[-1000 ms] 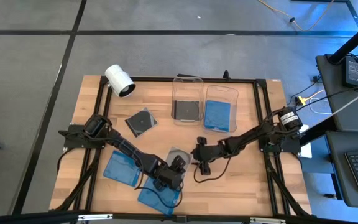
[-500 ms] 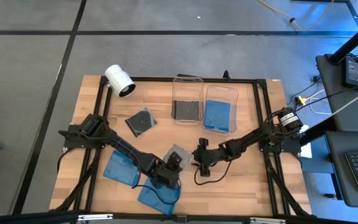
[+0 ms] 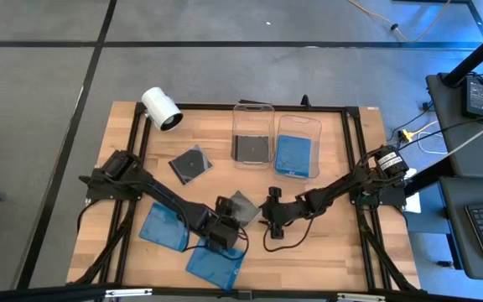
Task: Pick & place jewel cases by type
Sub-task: Put the right black cd case into the left transparent bin
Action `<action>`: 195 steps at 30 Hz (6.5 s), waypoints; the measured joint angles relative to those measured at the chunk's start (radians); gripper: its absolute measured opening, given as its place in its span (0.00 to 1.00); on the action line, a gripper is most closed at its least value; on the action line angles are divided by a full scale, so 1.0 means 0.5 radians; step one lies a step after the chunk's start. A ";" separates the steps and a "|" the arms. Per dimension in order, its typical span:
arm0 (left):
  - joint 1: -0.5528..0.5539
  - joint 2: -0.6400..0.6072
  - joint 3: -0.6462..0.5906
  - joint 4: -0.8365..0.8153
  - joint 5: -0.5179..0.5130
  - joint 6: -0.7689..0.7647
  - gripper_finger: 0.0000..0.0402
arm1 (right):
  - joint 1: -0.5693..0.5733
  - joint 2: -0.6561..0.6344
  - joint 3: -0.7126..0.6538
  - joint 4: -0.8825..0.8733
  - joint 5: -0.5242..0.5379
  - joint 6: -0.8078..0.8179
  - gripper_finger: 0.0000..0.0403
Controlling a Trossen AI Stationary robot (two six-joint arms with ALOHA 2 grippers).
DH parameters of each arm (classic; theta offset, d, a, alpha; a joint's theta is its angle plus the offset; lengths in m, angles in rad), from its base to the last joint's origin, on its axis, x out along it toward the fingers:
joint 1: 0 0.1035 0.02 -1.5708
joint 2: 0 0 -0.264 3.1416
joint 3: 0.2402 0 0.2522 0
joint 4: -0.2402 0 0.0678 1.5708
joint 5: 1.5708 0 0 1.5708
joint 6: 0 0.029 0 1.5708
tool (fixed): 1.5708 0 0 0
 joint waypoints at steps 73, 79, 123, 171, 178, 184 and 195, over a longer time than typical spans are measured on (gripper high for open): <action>-0.085 0.002 0.196 0.480 -0.666 0.962 0.66 | 0.147 0.015 0.063 0.376 0.331 -0.250 0.61; -0.080 0.005 0.195 0.476 -0.738 0.963 0.66 | 0.148 0.011 0.125 0.386 0.375 -0.205 0.61; -0.068 -0.004 0.200 0.499 -0.842 0.955 0.66 | 0.283 0.004 0.136 0.595 0.847 -0.715 0.16; -0.501 -0.465 -0.084 -1.626 -1.565 -2.364 0.66 | 0.293 -0.493 0.130 0.791 1.834 -0.968 0.13; -0.455 -0.465 -0.307 -1.474 -1.470 -2.673 0.66 | 0.094 -0.773 0.178 0.797 2.106 -0.985 0.13; -0.387 -0.465 -0.400 -1.298 -1.440 -2.665 0.66 | -0.166 -0.745 0.223 0.760 2.008 -0.938 0.13; -0.279 -0.465 -0.396 -1.274 -1.404 -2.627 0.66 | -0.510 -0.473 0.222 0.755 1.729 -0.390 0.13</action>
